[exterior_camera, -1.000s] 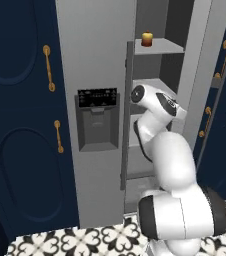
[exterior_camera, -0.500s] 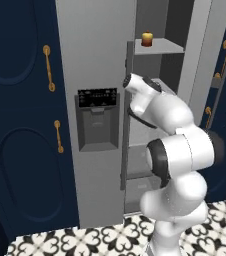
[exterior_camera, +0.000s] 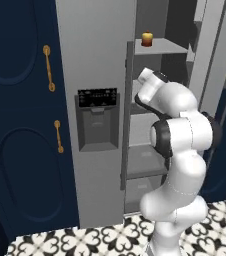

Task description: Grab a lemon wedge from the fridge and one ice cube from the ice bowl, and put them in the glass of lemonade.

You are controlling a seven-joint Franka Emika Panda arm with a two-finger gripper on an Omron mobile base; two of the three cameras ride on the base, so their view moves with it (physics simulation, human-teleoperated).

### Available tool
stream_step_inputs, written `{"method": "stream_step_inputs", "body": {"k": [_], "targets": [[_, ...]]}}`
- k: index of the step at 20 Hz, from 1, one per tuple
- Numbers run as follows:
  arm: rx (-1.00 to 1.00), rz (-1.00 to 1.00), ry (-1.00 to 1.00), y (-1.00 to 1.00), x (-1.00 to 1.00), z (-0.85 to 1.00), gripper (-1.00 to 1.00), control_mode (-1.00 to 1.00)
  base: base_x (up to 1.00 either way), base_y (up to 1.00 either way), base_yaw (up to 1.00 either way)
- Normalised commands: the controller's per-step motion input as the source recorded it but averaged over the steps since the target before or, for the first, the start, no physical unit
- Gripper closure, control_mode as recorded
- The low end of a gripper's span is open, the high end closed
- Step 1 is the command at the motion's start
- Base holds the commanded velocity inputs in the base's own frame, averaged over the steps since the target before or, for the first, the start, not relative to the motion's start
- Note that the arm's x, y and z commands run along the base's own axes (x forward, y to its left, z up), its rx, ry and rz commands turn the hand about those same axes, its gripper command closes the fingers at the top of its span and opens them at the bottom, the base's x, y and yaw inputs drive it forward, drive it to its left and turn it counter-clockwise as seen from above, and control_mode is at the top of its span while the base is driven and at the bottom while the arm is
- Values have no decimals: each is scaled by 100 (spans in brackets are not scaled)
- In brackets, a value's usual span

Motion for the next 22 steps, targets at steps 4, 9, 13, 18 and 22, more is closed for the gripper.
{"method": "stream_step_inputs", "body": {"k": [4,9,13,18,22], "targets": [[5,-21,0,-100,-80,-17,-100,-100,0,0,0],[8,-13,0,-100,-77,-14,-100,-100,0,0,0],[2,13,-18,18,-81,1,-100,-100,0,0,0],[2,35,-2,100,-29,0,-100,-100,0,0,0],[20,46,2,99,-29,-4,-100,-100,0,0,0]]}}
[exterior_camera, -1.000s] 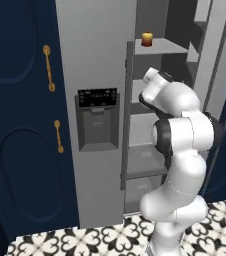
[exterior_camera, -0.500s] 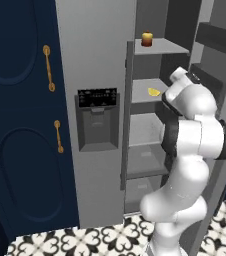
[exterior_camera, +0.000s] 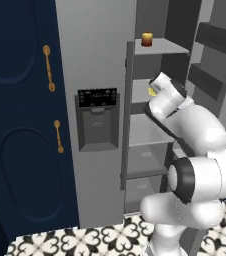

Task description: Grab a lemon wedge from the fridge and one ice cube from the ice bowl, and put them in the glass of lemonade.

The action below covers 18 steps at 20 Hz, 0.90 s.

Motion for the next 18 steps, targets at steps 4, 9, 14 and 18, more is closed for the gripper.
{"method": "stream_step_inputs", "body": {"k": [4,9,14,18], "targets": [[35,51,3,76,-29,-17,-100,-100,0,0,0],[55,50,8,41,-33,-33,-100,-100,0,0,0],[34,50,4,58,-17,-9,-100,-100,0,0,0],[-3,25,-11,37,-46,29,-100,-100,0,0,0]]}}
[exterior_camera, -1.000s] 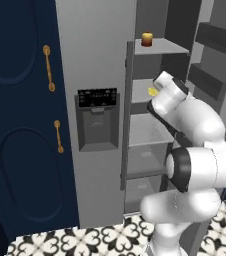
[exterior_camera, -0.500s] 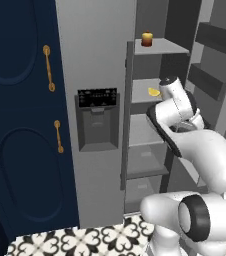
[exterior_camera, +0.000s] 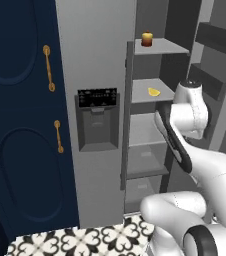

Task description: Grab a lemon wedge from the fridge and one ice cube from the ice bowl, and put them in the glass of lemonade.

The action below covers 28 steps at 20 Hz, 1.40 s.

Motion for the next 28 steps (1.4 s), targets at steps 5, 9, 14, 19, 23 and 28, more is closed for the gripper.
{"method": "stream_step_inputs", "body": {"k": [5,9,14,19,23,28], "targets": [[-8,11,0,31,-28,17,-100,-100,0,0,0],[-5,1,-1,2,-2,-1,-100,-100,0,0,0],[0,8,-31,-8,-21,16,-100,-100,0,0,0],[0,1,-1,-11,4,0,-100,100,2,-28,3],[0,0,0,0,0,0,-100,100,55,-33,3],[0,0,0,0,0,0,-100,100,76,-4,0]]}}
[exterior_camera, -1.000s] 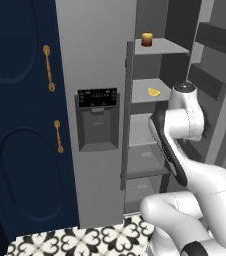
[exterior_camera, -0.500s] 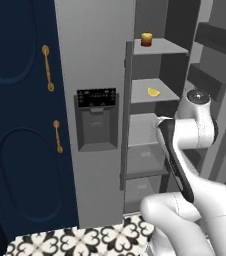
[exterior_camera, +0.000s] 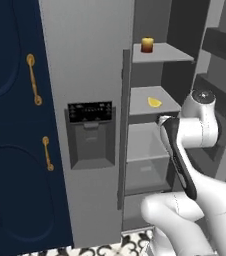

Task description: Grab a lemon wedge from the fridge and one ice cube from the ice bowl, and put them in the glass of lemonade.

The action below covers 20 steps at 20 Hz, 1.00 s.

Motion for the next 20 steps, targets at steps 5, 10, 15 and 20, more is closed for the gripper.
{"method": "stream_step_inputs", "body": {"k": [5,10,15,20], "targets": [[0,0,0,0,0,0,-100,100,53,-54,1],[0,0,0,0,0,0,-100,100,83,-21,3],[-3,12,-9,-3,45,13,-100,-100,14,-4,0],[-9,27,-7,0,64,0,-100,-100,0,0,0]]}}
